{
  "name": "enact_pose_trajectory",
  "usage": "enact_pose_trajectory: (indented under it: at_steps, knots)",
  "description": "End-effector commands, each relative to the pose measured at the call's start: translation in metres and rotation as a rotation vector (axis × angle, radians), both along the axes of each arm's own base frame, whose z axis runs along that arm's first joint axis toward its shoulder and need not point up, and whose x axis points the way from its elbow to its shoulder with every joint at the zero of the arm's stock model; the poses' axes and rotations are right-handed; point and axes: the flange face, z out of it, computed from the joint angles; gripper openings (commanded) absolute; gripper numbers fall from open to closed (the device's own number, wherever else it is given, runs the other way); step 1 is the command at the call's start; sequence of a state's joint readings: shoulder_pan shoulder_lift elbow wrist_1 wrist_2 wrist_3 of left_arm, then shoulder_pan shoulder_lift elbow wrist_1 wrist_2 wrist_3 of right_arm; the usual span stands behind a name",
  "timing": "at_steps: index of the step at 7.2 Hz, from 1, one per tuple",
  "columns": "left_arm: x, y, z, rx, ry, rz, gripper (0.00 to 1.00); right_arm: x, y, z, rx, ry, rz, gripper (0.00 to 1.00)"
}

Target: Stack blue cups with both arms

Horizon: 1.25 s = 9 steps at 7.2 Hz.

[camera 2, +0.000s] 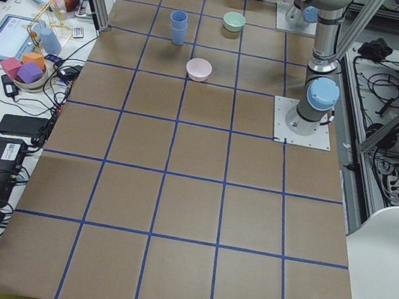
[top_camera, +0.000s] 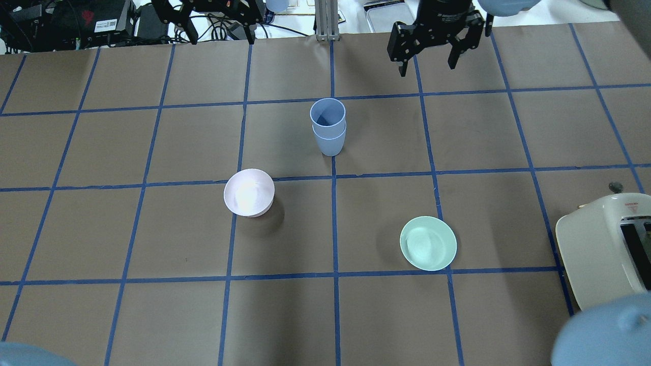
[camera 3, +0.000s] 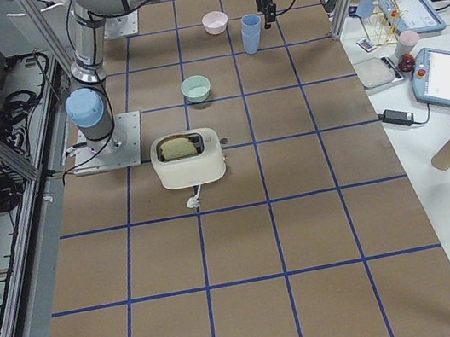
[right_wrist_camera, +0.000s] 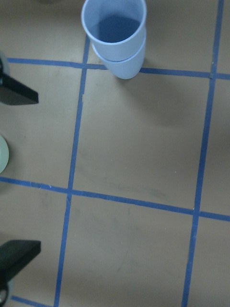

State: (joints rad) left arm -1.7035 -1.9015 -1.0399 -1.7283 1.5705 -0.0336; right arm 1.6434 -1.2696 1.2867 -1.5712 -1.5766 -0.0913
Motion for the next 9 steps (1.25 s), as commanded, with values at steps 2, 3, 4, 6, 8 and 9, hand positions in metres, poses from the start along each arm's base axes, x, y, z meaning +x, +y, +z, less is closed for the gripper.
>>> enact_pose_trajectory:
  at_steps: [2, 3, 4, 6, 8, 9]
  knots:
    - [0.01, 0.042, -0.025, -0.001, 0.0, -0.031, 1.0, -0.04, 0.099, 0.011, -0.057, -0.022, 0.011, 1.0]
    - [0.013, 0.052, -0.037, -0.055, 0.005, -0.034, 1.0, -0.04, 0.101, 0.021, -0.088, -0.023, 0.007, 1.0]
    - [0.015, 0.066, -0.038, -0.053, 0.002, -0.034, 1.0, -0.041, 0.098, 0.027, -0.101, -0.024, 0.004, 1.0]
    - [0.018, 0.086, -0.047, -0.03, -0.001, -0.037, 1.0, -0.037, 0.084, 0.046, -0.129, -0.063, 0.0, 1.0]
    - [0.027, 0.095, -0.049, -0.039, -0.002, -0.022, 1.0, -0.041, 0.076, 0.046, -0.127, -0.056, -0.044, 1.0]
    - [0.028, 0.096, -0.049, -0.039, -0.003, -0.02, 1.0, -0.042, 0.075, 0.044, -0.126, -0.056, -0.063, 1.0]
